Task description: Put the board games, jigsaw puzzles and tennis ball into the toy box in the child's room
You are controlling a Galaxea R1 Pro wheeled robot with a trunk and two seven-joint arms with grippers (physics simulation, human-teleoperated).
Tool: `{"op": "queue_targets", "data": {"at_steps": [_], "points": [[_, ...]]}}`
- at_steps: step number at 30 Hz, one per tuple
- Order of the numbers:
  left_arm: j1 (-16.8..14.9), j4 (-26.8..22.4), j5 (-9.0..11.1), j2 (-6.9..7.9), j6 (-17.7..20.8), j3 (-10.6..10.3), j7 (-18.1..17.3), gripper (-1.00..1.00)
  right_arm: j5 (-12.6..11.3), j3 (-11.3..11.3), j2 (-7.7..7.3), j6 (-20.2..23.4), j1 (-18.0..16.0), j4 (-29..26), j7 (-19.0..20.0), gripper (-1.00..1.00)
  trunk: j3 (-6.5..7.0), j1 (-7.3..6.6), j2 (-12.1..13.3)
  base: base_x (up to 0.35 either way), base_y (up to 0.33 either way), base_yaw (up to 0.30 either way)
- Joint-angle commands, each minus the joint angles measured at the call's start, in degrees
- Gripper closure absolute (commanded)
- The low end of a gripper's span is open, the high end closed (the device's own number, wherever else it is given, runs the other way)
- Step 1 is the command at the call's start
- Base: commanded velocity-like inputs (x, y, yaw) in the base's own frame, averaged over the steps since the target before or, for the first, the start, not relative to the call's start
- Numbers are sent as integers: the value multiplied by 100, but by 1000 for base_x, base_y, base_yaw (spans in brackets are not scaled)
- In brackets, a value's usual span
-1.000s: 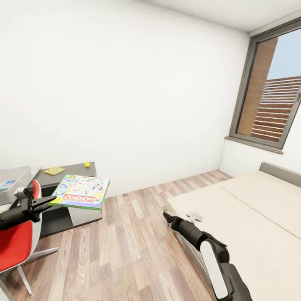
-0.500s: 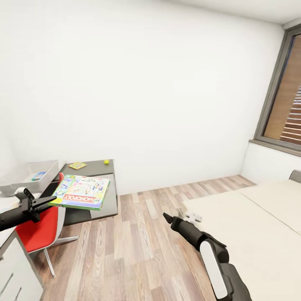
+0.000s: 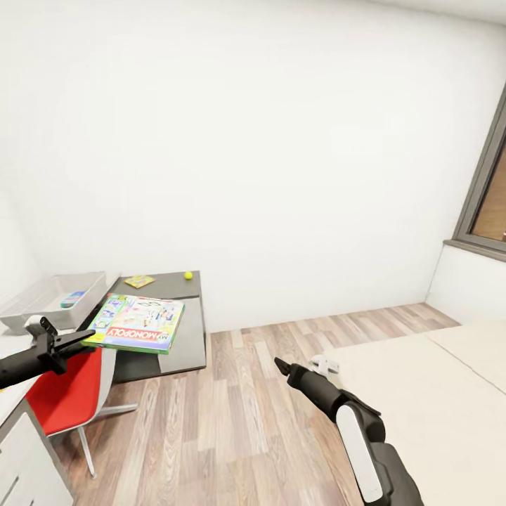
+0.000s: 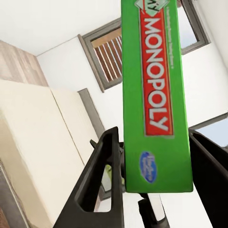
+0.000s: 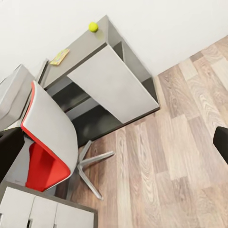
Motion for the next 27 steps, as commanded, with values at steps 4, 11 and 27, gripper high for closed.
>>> {"op": "queue_targets", "data": {"at_steps": [4,11,27], "points": [[-7,10,43,6,53,-20,-22,100,-3,3,18,28,-2,-27,19,-100,-2,6,-4,332,0,1],[-7,15,43,6,53,-19,-22,100,7,390,1,13,-2,-42,-14,-100,-2,6,-4,332,0,0],[-7,15,43,5,53,-15,-22,100,13,440,15,-39,-2,-24,-22,-100,-2,6,-4,332,0,224]]}}
